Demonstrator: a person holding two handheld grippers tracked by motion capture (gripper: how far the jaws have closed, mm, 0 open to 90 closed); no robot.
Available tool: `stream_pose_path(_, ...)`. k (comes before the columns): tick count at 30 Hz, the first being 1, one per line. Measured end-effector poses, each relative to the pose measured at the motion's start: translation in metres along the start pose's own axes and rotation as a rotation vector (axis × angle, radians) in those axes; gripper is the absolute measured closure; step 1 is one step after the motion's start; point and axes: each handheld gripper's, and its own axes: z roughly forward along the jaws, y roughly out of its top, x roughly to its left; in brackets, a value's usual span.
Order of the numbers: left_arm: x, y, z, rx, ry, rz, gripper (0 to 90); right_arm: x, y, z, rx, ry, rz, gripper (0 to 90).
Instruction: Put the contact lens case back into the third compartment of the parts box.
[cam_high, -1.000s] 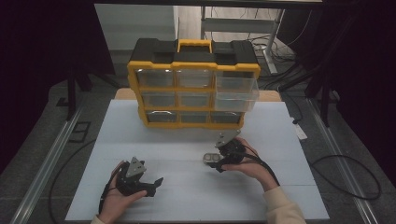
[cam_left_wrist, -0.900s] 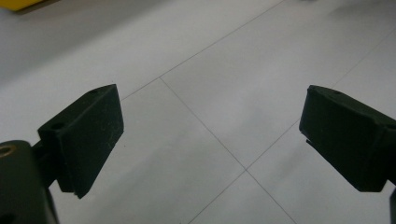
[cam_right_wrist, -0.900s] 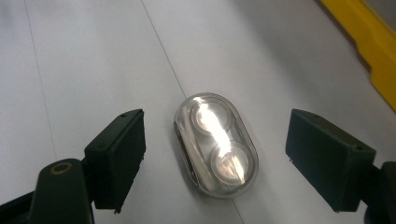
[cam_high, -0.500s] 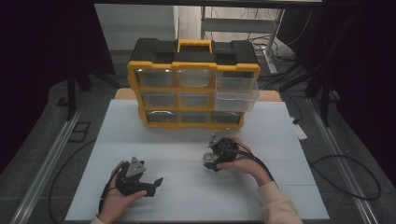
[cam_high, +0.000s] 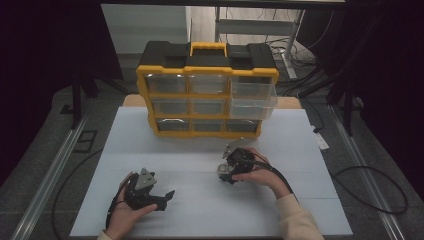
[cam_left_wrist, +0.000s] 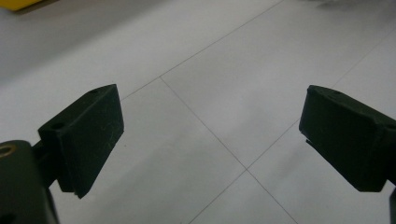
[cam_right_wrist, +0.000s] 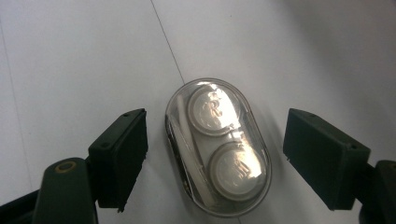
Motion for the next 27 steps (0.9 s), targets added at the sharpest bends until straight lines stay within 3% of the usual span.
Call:
stream_pose_path(12, -0.0001, 0.0002, 0.0011, 0.003, -0.001, 0.001, 7.1, -0.0035, -0.0008, 0.0025, 0.005, 0.026, 0.001, 25.8)
stream_pose_path(17, -0.0002, 0.0003, 0.0013, 0.002, 0.000, 0.002, 7.1, -0.0049, -0.0010, 0.0017, 0.000, 0.030, -0.013, 31.0)
stream_pose_path(23, -0.0007, 0.0005, 0.0017, 0.004, 0.000, 0.004, 7.1, -0.0067, -0.0011, -0.0002, -0.009, 0.041, -0.033, 43.8)
stream_pose_path(27, -0.0006, 0.0006, 0.0017, 0.003, -0.001, 0.004, 7.1, -0.0068, -0.0002, -0.0006, 0.000, 0.045, -0.032, 45.2)
